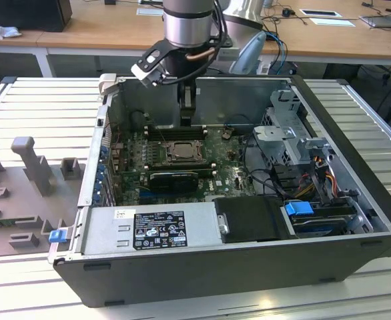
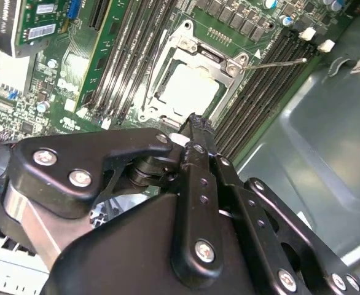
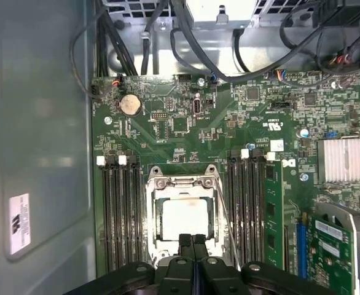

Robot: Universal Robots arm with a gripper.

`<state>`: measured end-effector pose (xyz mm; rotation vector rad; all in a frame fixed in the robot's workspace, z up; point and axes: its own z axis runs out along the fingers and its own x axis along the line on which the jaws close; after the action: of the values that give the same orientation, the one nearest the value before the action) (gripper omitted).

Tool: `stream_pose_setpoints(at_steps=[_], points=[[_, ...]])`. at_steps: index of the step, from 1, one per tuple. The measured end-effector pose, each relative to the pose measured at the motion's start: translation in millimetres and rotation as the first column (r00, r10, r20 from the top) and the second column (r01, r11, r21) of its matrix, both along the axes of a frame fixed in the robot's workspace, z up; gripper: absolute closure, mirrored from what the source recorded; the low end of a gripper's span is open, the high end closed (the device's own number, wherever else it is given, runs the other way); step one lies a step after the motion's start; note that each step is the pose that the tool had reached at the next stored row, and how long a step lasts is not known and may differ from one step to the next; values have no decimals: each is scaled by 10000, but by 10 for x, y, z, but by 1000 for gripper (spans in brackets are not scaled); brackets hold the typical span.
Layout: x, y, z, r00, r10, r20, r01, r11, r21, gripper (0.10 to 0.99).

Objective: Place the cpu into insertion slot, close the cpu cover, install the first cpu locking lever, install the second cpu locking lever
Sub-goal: 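Install the first cpu locking lever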

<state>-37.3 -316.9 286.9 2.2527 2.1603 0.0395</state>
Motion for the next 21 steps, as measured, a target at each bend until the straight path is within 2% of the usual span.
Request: stream_pose_setpoints(at_steps=[2, 5, 7, 8, 9, 14, 17, 20, 21], points=[[0, 0, 86, 10000, 0, 1, 0, 10000, -1, 980], [0, 0, 102, 10000, 42, 0, -42, 10000, 2, 980], [0, 0, 84, 9978, 658, -9, -658, 9978, 1, 980], [0, 0, 49, 9928, 1200, -25, -1200, 9928, 1, 980], [0, 0, 26, 9890, 1481, -30, -1481, 9890, 2, 980], [-1, 0, -46, 9776, 2107, -40, -2107, 9776, 4, 980], [-1, 0, -77, 9647, 2633, -49, -2633, 9647, 5, 980], [-1, 0, -108, 9351, 3545, -52, -3545, 9351, 7, 980], [-1, 0, -113, 9290, 3701, -52, -3701, 9290, 7, 980]])
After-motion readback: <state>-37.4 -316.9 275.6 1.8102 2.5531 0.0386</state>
